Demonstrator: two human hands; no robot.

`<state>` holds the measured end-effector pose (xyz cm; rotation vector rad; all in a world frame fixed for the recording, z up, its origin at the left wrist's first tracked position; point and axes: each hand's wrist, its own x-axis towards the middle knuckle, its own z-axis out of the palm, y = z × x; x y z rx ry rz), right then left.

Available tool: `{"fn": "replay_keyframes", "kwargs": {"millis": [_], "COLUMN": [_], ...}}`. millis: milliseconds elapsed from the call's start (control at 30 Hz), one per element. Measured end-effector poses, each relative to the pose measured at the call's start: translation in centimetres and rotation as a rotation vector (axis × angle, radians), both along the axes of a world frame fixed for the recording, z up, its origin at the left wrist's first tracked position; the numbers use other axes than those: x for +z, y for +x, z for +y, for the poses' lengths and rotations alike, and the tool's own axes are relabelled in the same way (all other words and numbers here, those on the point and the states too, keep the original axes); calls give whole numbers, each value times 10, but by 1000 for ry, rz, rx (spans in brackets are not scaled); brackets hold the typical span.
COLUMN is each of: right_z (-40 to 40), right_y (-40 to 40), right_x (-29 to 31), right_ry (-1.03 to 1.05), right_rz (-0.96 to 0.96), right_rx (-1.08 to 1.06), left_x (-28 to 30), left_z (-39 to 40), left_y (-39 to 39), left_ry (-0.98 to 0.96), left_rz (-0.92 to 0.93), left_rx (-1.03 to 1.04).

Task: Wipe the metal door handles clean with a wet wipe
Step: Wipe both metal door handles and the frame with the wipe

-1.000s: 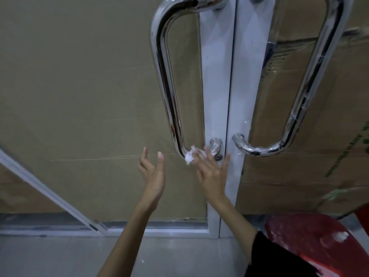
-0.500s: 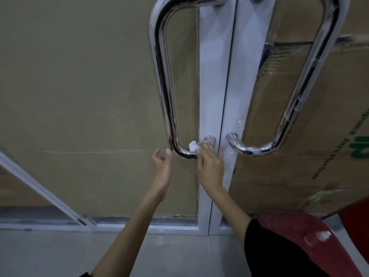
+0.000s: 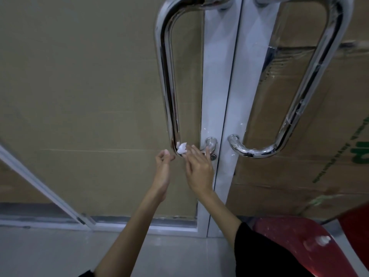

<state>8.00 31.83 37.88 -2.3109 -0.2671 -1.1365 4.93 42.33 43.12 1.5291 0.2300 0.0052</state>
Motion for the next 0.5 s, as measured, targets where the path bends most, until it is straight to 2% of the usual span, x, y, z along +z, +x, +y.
{"fn": "replay_keyframes", "kwargs": {"millis": [167,300,400,500], "right_z": [-35,-5,-12,-35], "right_y": [14,-1,-13,-3], "right_x": [15,12,0,7], "right_ry": [-59,87,109,303], "right_rz": [125,135,142,359], "right_rx": [-90,5,116,134], "left_x": [2,4,3,-4], "left_z": [4,-2,-9,-13], "left_y": [3,6,-1,-7], "left_ry": [28,6,23,80], "left_rz": [-26,-25,-2,-28], "left_rx": [6,-15,-55,-12]}}
